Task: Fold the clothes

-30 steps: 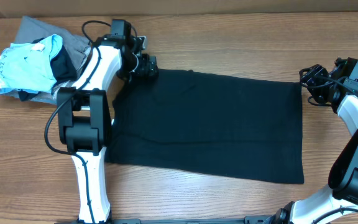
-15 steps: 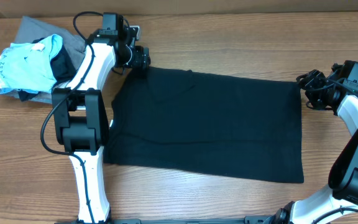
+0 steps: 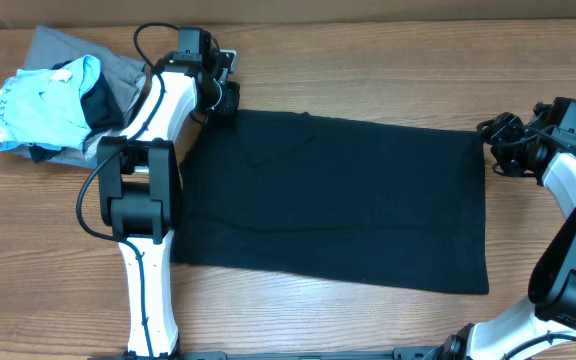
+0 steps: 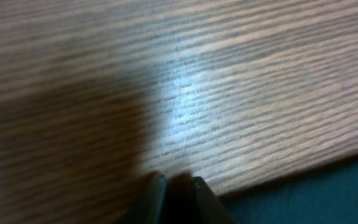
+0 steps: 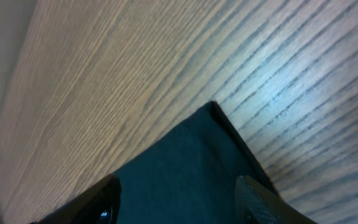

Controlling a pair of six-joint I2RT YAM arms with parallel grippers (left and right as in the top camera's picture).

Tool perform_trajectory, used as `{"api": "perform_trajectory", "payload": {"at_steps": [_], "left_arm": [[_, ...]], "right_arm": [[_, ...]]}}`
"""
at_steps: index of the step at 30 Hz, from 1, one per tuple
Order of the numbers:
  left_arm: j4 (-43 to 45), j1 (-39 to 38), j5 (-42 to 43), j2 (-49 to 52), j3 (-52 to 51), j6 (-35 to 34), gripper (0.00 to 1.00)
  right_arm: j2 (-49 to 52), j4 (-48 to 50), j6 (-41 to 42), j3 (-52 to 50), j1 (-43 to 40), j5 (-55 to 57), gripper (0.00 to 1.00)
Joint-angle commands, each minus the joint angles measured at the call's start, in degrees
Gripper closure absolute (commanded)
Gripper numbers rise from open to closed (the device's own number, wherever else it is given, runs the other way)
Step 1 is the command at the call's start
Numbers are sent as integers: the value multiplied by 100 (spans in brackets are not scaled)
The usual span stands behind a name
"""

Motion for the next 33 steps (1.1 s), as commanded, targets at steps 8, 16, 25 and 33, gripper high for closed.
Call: {"api": "perform_trajectory", "payload": {"at_steps": [8, 16, 25, 33], "left_arm": [[-719, 105, -7, -111, 339, 7, 96], [-1093, 68, 48, -341, 682, -55, 96], [-1325, -39, 153, -341, 684, -59, 96], [-1335, -37, 179, -341, 684, -101, 96]], "right_arm": [[39, 468, -37, 155, 39, 55, 43], [566, 573, -133, 695, 302, 448, 44], [1493, 455, -343, 1263, 356, 813, 37], [1543, -55, -455, 1263, 367, 765, 60]]}}
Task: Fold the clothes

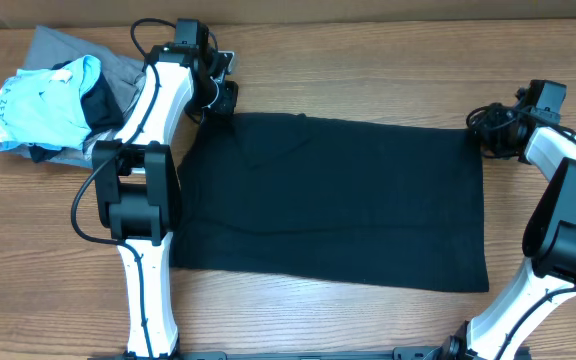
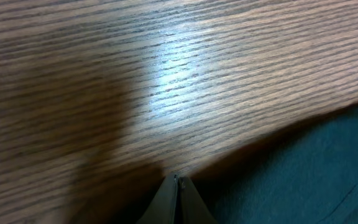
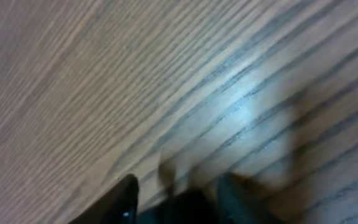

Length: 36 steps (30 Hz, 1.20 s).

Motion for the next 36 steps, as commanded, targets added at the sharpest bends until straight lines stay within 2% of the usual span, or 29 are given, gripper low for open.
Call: {"api": "perform_trajectory", "payload": {"at_steps": [1, 5, 6, 11, 17, 24, 30, 36], "left_arm": [[-15, -37, 127, -221, 149, -83, 96], [-13, -39, 129, -221, 149, -168, 96], [-13, -39, 127, -221, 149, -168, 96], [-68, -37, 127, -221, 149, -168, 96], [-177, -37, 129, -225, 149, -173, 96], [-649, 20, 74, -400, 151, -339, 96], [-999, 129, -39, -551, 151, -470, 96], [-1504, 129, -157, -592, 151, -466, 96]], "right_arm": [[94, -201, -140, 125, 2, -2, 60], [94, -468, -155, 125, 2, -39, 61], [94, -466, -157, 125, 0, -81, 64], [85, -435, -155, 155, 0, -214, 96], [-127, -492, -153, 216, -68, -227, 96], [-874, -914, -125, 216, -210, -201, 96], [-1257, -1587, -107, 216, -293, -195, 96], [-1259, -2542, 286, 214, -444, -164, 96]]}}
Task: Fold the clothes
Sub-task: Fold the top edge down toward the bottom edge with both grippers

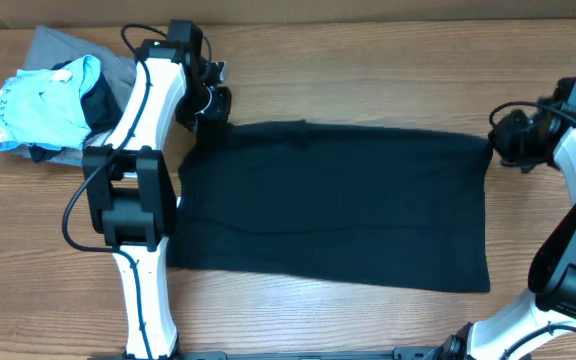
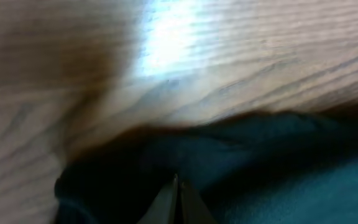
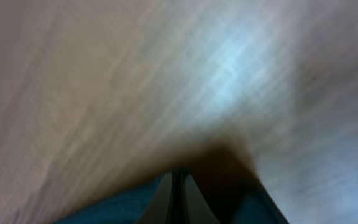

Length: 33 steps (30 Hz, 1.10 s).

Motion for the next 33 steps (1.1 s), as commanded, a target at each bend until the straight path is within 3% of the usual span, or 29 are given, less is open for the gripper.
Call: {"api": "perform_trajectory", "payload": {"at_steps": [1, 16, 33], "left_arm": [[-251, 37, -168, -247, 136, -61, 96], [-1259, 15, -367, -247, 129, -61, 96], [-2072, 17, -859, -247, -597, -323, 96]], "right_arm": [[-103, -227, 192, 79, -149, 55, 96], [-103, -1449, 201, 79, -195, -138, 96], [-208, -2009, -83, 81, -398, -133, 96]]}}
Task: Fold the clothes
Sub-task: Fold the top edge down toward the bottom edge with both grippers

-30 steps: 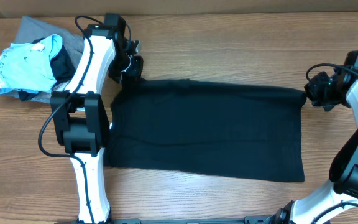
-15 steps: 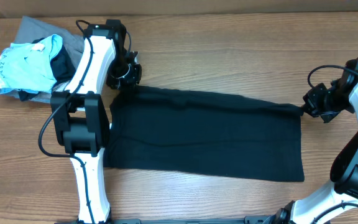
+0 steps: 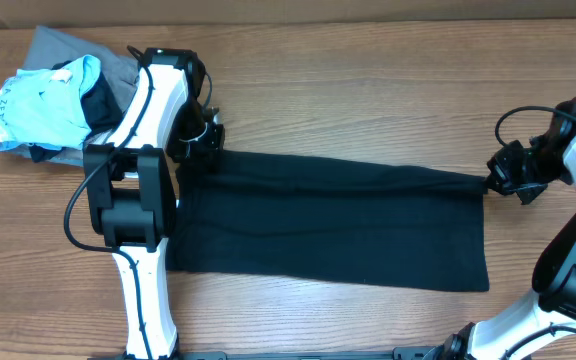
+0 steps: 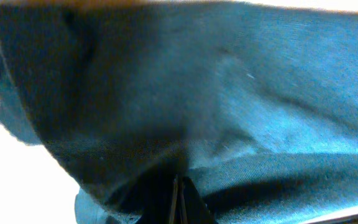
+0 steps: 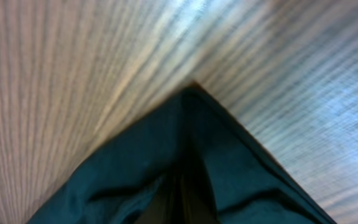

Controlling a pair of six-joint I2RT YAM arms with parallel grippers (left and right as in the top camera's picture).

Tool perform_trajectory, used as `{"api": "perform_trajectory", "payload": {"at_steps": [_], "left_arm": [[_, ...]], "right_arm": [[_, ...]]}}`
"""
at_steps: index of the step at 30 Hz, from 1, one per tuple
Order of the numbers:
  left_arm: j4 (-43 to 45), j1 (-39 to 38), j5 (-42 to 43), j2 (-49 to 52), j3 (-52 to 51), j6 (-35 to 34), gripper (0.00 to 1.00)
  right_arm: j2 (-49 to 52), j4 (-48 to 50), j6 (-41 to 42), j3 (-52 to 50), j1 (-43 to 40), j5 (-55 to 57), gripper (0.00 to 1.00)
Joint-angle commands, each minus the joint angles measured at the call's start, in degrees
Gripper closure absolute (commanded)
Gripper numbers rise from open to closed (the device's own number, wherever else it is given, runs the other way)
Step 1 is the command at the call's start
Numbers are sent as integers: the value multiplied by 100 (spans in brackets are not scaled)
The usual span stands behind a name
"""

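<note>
A black garment [image 3: 328,220] lies across the table, its far edge lifted and drawn toward the near side. My left gripper [image 3: 196,140] is shut on its far left corner. In the left wrist view the dark cloth [image 4: 216,93] fills the frame above the closed fingertips [image 4: 176,186]. My right gripper [image 3: 500,178] is shut on the far right corner. The right wrist view shows that corner of cloth [image 5: 185,143] hanging from the gripper over the wood.
A pile of clothes [image 3: 53,95], light blue, grey and black, sits at the far left of the wooden table [image 3: 368,80]. Both arm bases stand at the near edge, left [image 3: 133,230] and right [image 3: 568,270].
Both grippers have moved toward the near side with the far corners held. The garment's far edge now lies further down the table, so the visible cloth is narrower.
The garment lay flat with my left gripper slightly open and my right open at the far corners. Then the left was shut and the right lower at its corner. Then both held the corners, and now the far edge is carried toward the near edge.
</note>
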Motion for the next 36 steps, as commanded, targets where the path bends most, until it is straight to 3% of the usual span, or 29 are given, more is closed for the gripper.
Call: {"api": "perform_trajectory", "payload": {"at_steps": [1, 25, 26, 27, 30, 36], "left_arm": [[-210, 20, -363, -221, -120, -205, 96], [-776, 17, -625, -221, -120, -245, 96], [-796, 17, -623, -221, -120, -245, 95], [-798, 17, -623, -221, -120, -245, 91], [-809, 17, -619, -221, -120, -245, 82], [-815, 17, -612, -221, -120, -245, 64]], "right_arm": [[-254, -225, -170, 79, -208, -24, 96], [-321, -1403, -597, 59, -199, 890, 96], [-323, -1421, -595, 59, -199, 953, 87], [-323, -1443, -595, 59, -199, 970, 68], [-321, -1480, -595, 59, -199, 970, 49], [-321, -1394, -595, 59, -205, 966, 35]]}}
